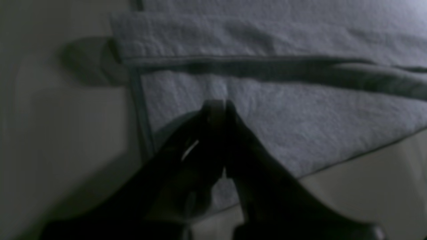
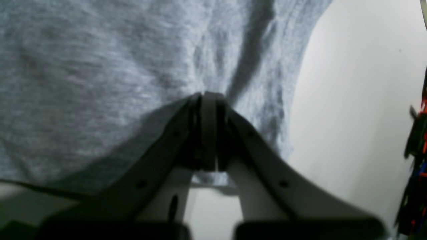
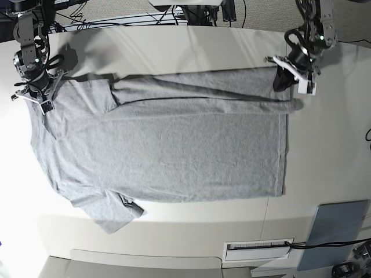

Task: Fold the T-shirt properly
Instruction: 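Release the fold and move both grippers to the shirt's side edges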

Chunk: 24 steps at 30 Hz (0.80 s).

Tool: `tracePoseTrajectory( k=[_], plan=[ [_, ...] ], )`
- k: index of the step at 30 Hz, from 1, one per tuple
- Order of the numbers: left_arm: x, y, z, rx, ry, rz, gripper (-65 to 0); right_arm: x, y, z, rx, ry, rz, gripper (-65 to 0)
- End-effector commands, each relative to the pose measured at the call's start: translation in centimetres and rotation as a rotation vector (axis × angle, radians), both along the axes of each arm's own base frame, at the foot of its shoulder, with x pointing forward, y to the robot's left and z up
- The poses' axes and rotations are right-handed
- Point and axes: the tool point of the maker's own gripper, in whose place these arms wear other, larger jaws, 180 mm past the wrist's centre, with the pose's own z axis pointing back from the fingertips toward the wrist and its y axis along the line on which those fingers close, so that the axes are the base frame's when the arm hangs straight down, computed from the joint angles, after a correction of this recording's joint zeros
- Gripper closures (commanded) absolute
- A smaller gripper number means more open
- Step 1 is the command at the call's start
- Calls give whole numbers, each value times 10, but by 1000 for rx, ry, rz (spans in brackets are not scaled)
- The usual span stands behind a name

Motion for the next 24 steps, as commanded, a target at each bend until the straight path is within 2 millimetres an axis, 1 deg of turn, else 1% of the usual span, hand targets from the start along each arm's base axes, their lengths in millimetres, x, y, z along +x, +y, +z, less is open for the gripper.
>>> tracePoseTrajectory(
  k=[1, 4, 6, 9, 12, 16, 18, 20, 24],
  plan=[
    [-54, 11, -39, 126, 248, -60, 0, -27, -10, -13, -27, 116, -21, 0],
    [-79, 7, -43, 145, 289, -118, 0, -46, -9, -20, -29, 158, -14, 0],
    [-95, 6, -46, 152, 319, -133, 0, -58, -8, -19, -31, 169, -8, 0],
    [-117, 5, -48, 150, 353, -138, 0, -74, -13, -9, -44, 166, -18, 0],
    [-135, 1, -46, 138, 365, -155, 0, -90, -23, 4, -65, 165, -34, 0],
    [-153, -3, -42, 128, 378, -178, 0, -105, -28, 16, -84, 165, -33, 0],
    [-157, -3, -40, 130, 384, -181, 0, -109, -28, 18, -84, 167, -34, 0],
    [-157, 0, -38, 135, 379, -175, 0, -110, -26, 19, -83, 166, -30, 0],
    [-140, 8, -26, 150, 309, -149, 0, -100, -21, 24, -74, 121, -10, 0]
  ],
)
